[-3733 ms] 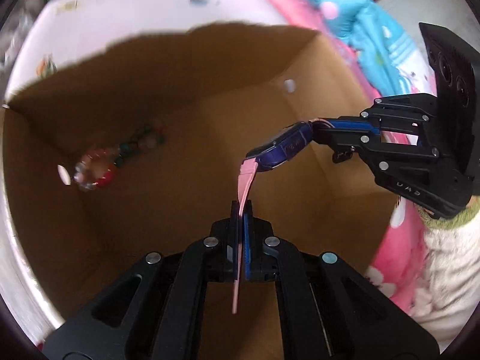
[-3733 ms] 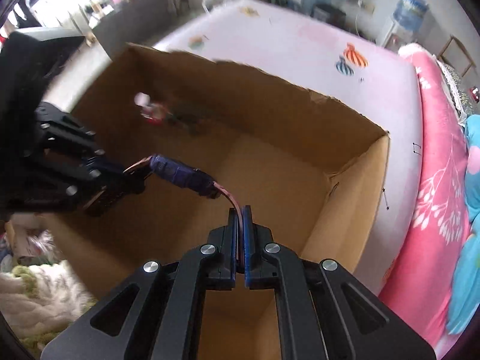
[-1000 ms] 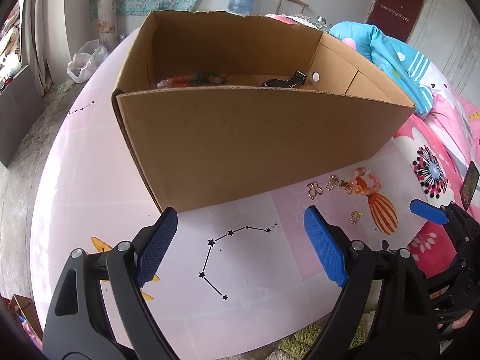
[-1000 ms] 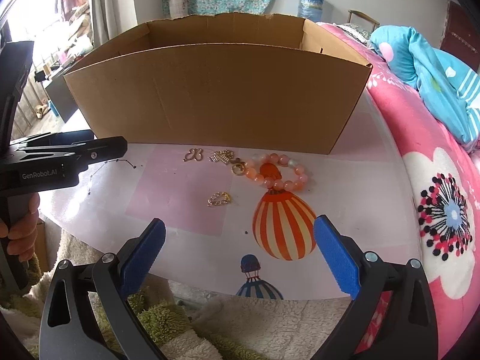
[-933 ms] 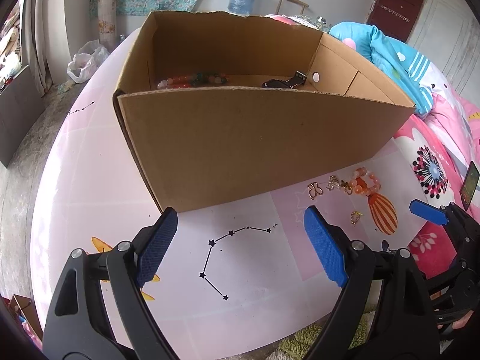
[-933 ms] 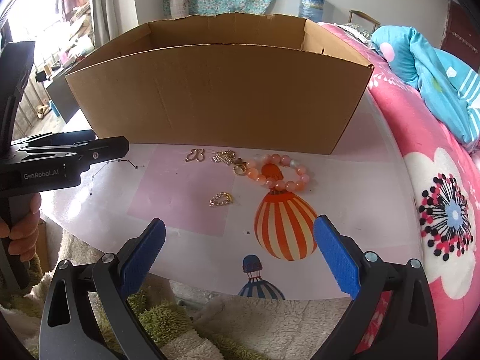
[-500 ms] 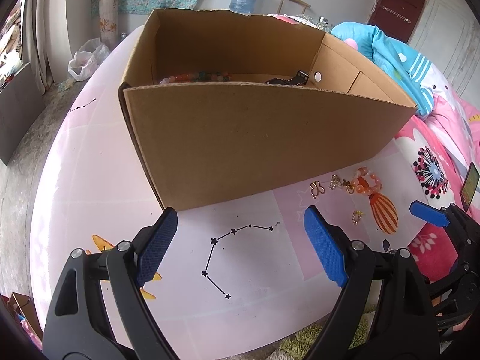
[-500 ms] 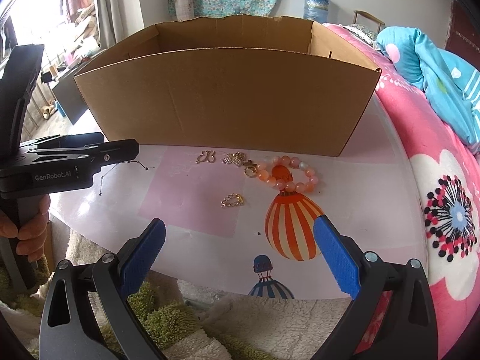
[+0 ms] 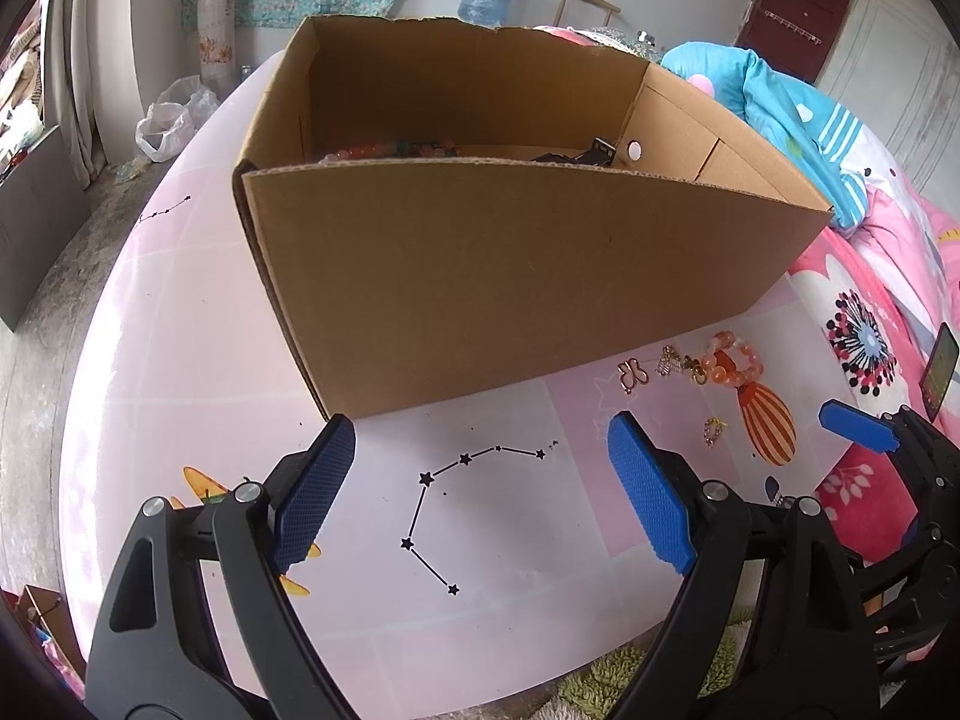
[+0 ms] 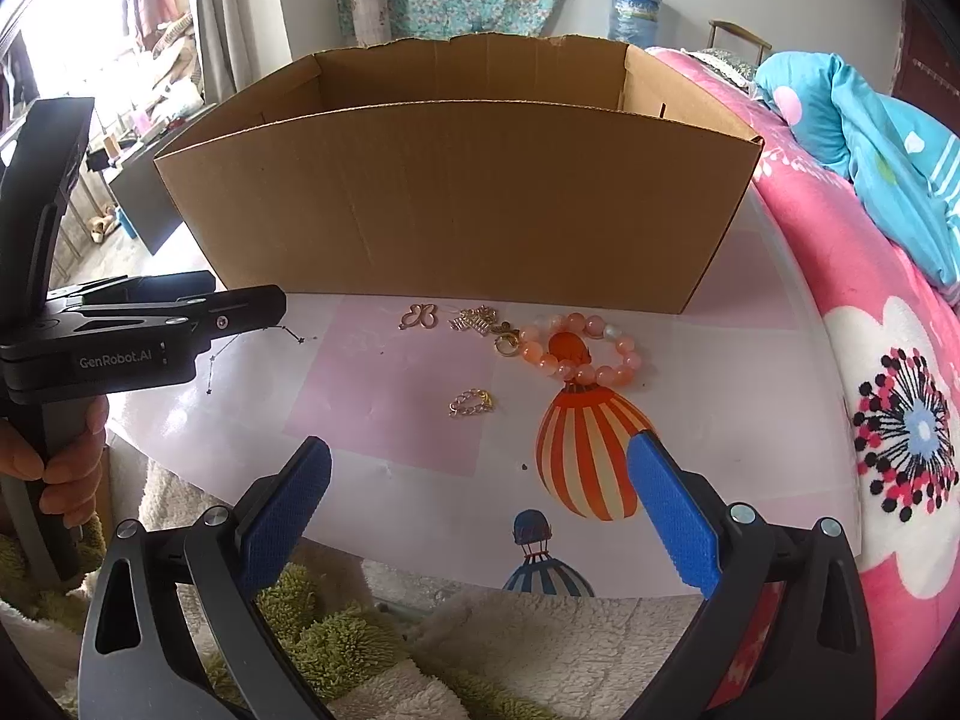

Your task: Organize jewelry

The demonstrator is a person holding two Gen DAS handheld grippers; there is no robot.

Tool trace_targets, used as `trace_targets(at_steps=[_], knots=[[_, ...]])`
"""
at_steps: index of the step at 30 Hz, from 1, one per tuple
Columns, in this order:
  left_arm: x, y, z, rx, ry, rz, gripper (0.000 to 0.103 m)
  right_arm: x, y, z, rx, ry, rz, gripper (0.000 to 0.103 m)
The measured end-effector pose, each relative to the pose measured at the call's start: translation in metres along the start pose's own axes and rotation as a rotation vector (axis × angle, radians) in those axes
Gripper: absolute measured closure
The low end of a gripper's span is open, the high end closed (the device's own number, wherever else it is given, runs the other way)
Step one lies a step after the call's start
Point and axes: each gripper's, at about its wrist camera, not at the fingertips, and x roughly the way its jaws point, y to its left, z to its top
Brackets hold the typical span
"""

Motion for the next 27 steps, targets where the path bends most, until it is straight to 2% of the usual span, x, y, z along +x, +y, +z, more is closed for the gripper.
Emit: trace_targets(at_steps=[27], knots=[[0.0032,-0.0091,-0.0048,0.035,0.016,0.028,0.02,-0.0041,-0.0055,-0.0033,0.016,-0.02,0.003,0.007]])
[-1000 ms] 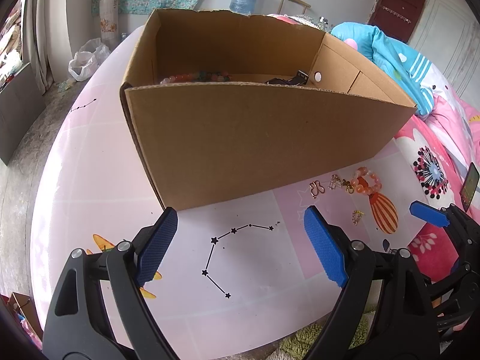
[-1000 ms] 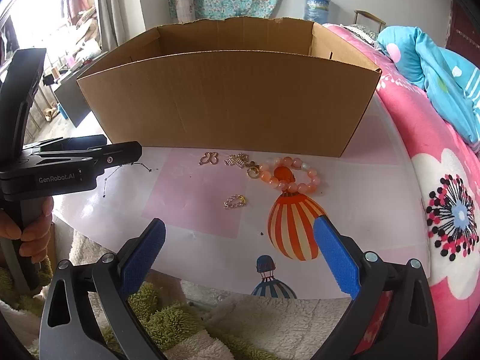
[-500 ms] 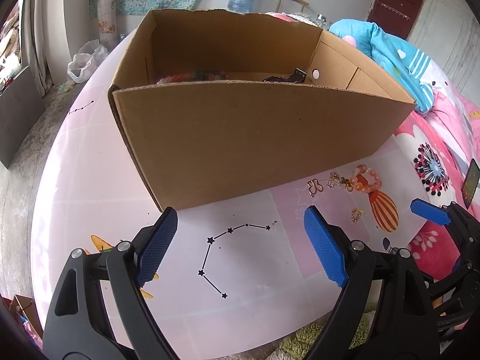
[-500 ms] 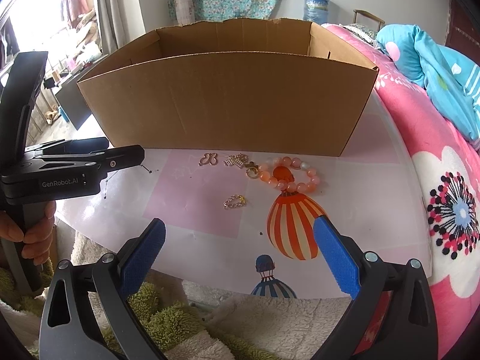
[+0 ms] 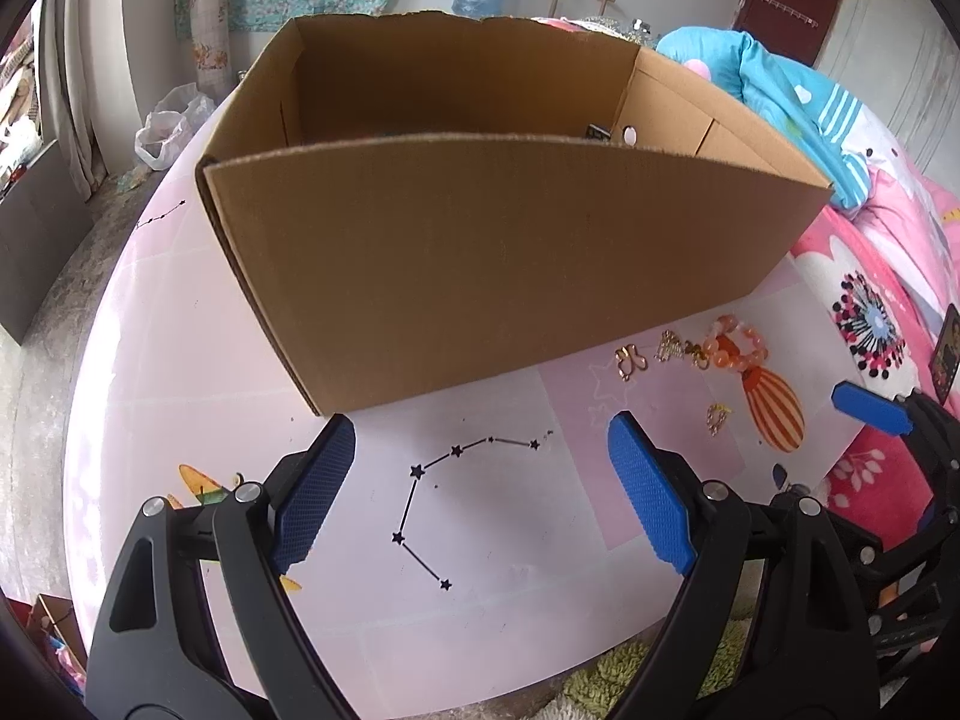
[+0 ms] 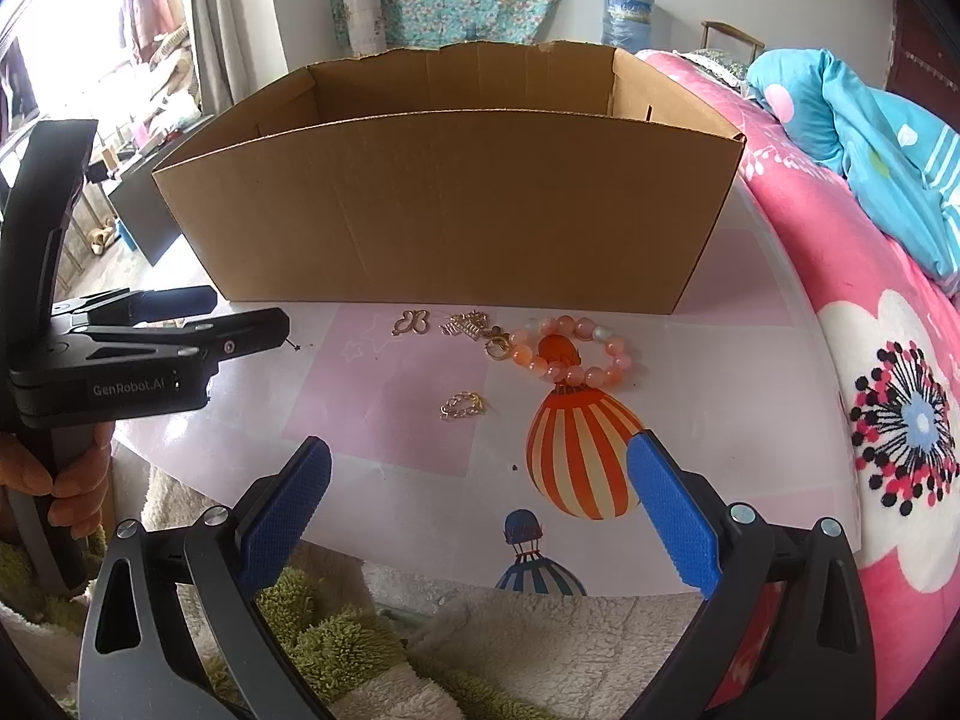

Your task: Organize jewelry

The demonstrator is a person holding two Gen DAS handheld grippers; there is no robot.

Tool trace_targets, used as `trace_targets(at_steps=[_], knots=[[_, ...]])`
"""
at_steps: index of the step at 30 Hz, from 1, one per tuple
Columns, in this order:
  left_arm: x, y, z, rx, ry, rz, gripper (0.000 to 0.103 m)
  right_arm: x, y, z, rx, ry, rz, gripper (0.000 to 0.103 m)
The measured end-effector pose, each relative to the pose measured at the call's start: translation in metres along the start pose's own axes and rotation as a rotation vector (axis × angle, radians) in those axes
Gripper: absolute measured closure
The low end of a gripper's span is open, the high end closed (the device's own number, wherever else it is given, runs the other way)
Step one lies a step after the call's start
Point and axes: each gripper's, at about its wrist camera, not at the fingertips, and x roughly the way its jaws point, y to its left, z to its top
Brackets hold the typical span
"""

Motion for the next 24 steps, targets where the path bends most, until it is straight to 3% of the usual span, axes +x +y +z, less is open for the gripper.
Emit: trace_targets(at_steps=[18,24], knots=[[0.006,0.0,-0.024,0.079,0.06,0.115,0.019,0.009,-0.012,-0.008,0.025,0.045,-0.094,0.007],[0.008,-0.004,-0.026,0.081,0.06,0.134,0.014,0.016,-0.024,-0.013,0.057,0.07,-0.142,0.007]])
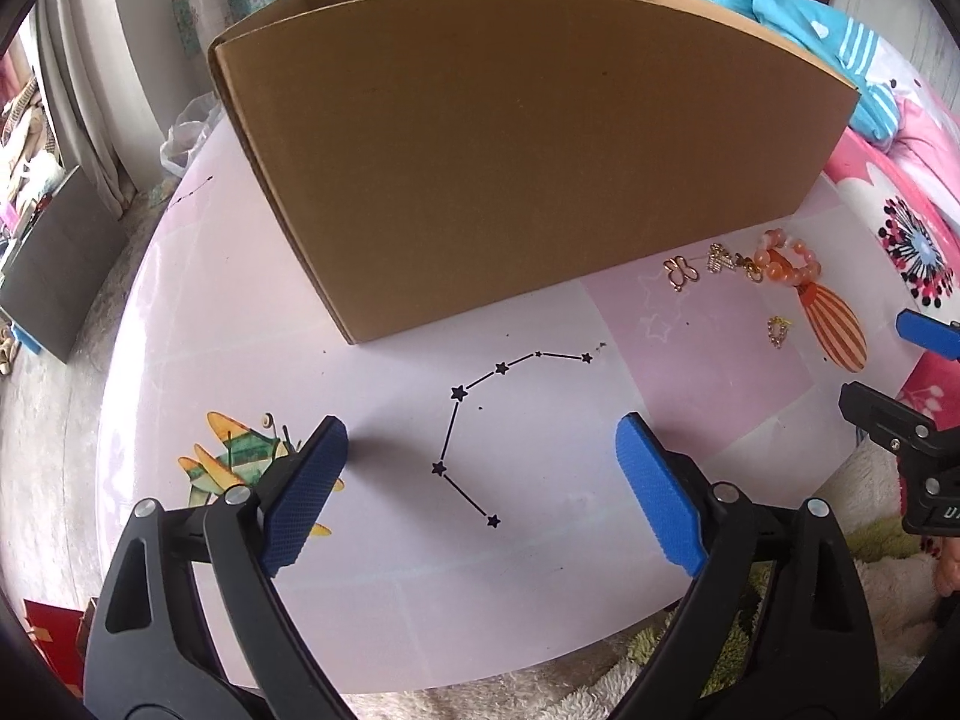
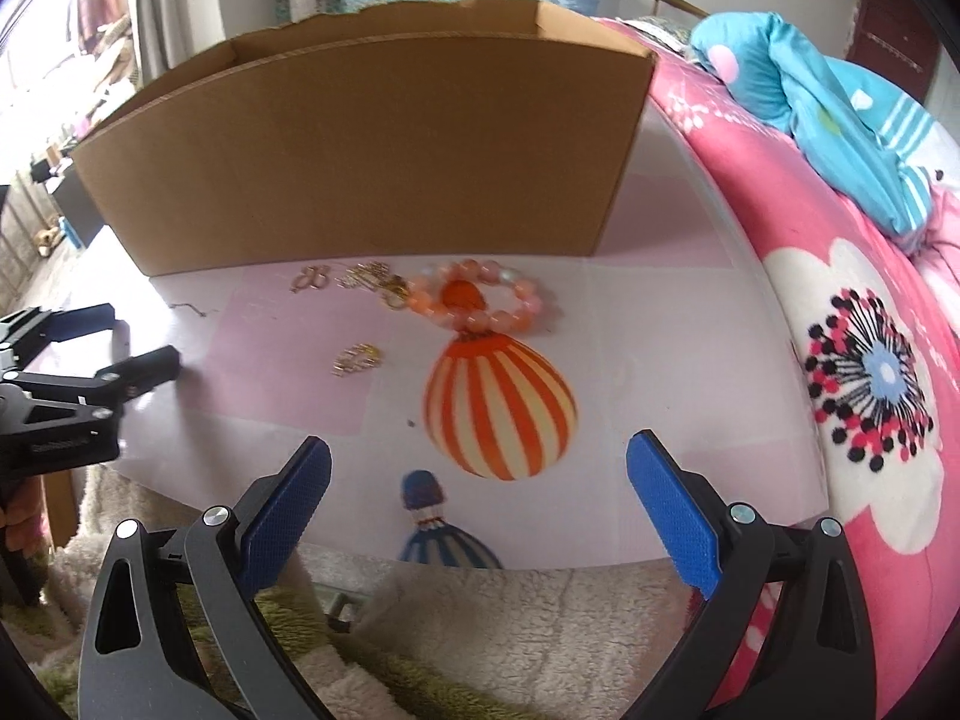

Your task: Organize jewelry

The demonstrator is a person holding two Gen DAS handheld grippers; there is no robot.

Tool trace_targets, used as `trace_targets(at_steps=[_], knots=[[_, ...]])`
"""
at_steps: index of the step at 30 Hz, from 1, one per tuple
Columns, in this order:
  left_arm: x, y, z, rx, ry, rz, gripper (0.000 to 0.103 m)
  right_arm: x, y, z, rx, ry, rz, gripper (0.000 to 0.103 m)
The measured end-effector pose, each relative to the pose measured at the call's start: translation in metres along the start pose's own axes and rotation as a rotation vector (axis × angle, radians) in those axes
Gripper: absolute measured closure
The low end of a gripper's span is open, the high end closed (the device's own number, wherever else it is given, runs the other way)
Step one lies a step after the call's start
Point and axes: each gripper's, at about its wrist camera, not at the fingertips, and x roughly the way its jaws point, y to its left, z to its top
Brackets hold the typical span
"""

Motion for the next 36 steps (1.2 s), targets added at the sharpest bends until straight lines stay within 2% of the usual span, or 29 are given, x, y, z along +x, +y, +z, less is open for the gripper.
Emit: trace_targets(at_steps=[7,17,27,36], knots=[[0.001,0.001,0.001,-0.006,0.006,0.009,0.008,0.01,-0.003,-0.003,0.016,0.02,-0.008,0.007],[0.002,0.004,0.0,-0.009,0.002,0.011,0.008,0.015,-0.009,-0.007,0.068,0.027,0.006,0.007],[0.004,0.004,0.002,0.007,0.013,0.003,0.007,0.015,-0.01,-0.009,0.066,0.002,0.004,0.007],[0.005,0.002,0.004,0.004,0.02,0.002,0.007,0.016,-0.01,-0.008,0.067,0.014,0.004,0.006]])
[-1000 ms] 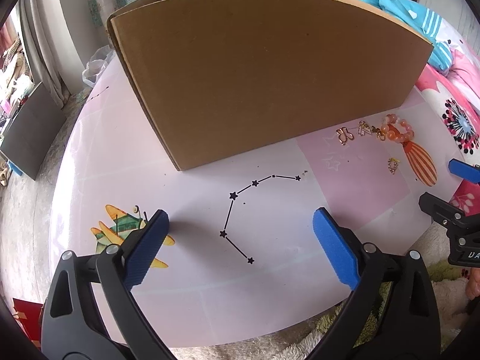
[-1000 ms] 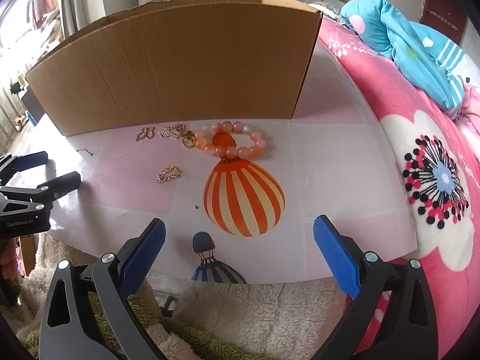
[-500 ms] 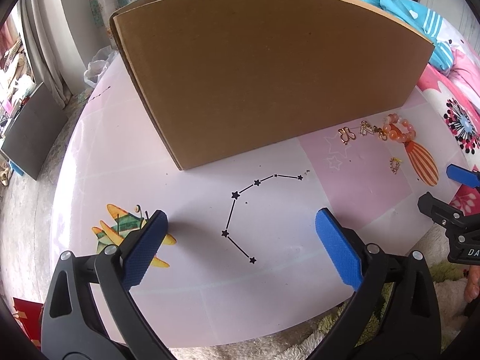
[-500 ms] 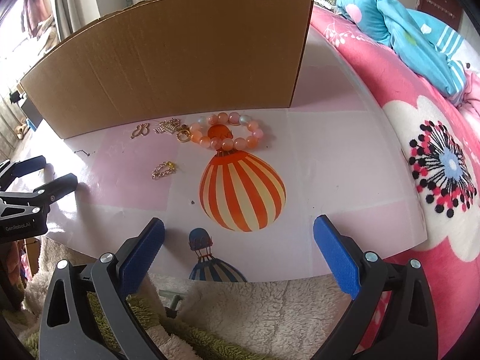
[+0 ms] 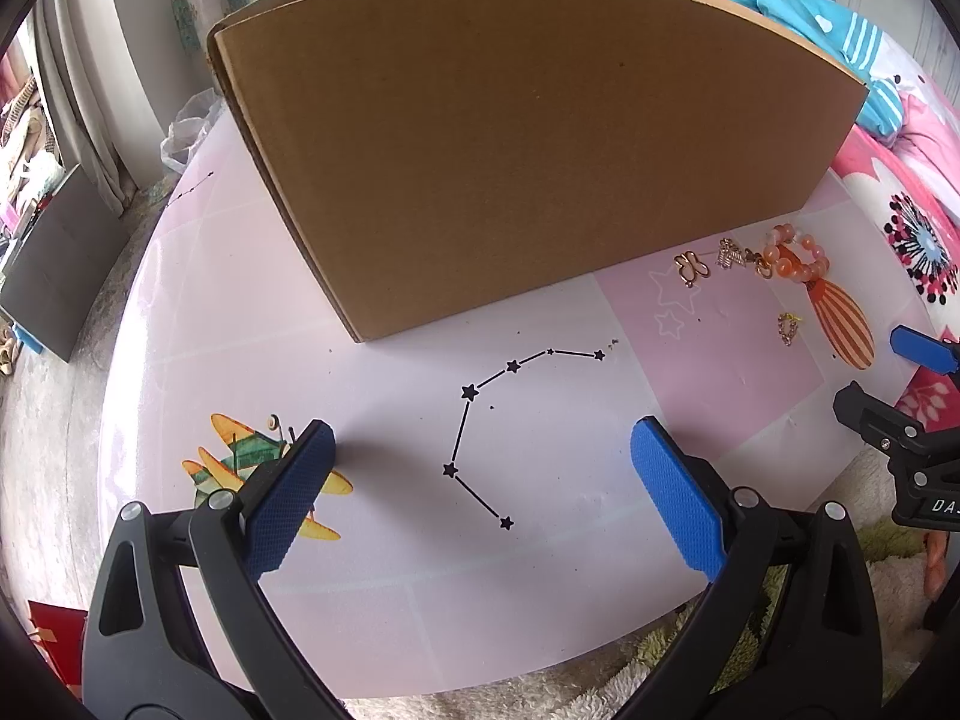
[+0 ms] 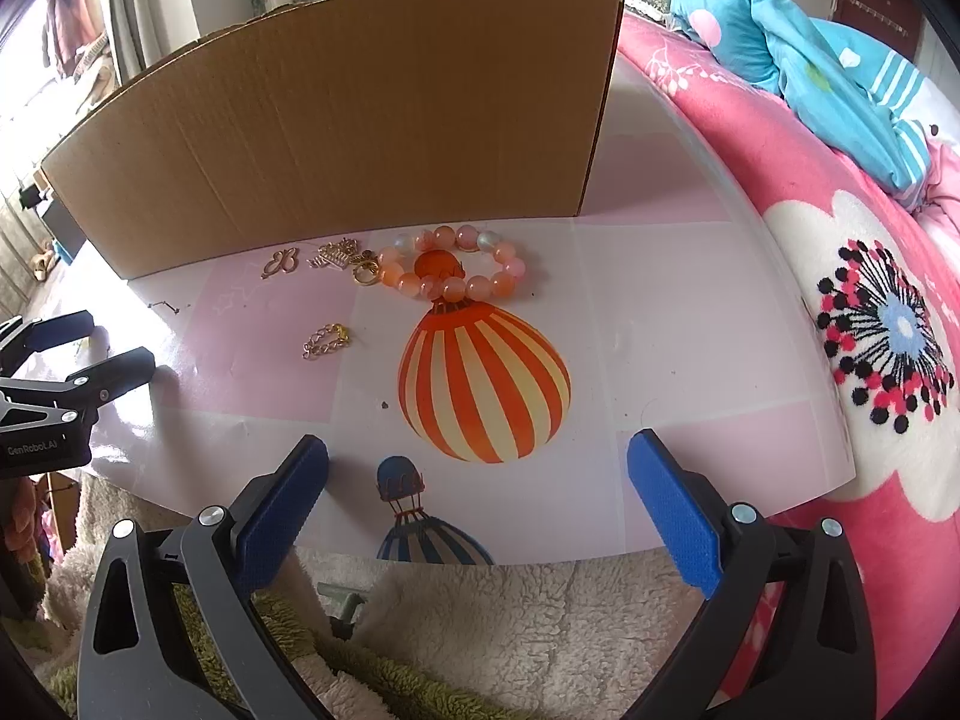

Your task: Organize jewelry

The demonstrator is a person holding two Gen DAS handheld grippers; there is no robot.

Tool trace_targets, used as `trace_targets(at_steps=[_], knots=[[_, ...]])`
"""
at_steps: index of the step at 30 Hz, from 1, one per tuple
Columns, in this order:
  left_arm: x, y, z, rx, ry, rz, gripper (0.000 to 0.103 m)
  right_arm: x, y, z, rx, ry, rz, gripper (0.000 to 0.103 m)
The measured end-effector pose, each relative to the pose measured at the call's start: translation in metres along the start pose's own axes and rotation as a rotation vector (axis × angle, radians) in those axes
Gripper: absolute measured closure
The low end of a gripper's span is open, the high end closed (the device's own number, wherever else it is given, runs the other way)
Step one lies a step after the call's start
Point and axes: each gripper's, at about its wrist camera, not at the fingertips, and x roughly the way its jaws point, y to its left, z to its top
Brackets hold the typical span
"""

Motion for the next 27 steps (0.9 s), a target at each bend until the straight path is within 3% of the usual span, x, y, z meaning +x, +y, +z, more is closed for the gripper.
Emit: trace_targets(at_steps=[27], knots=[[0.0056,0.0043,0.0022,-0.009,0.01,0.0,0.007,0.002,0.0009,0.0007,-0.004,0.004,0.005,0.006]])
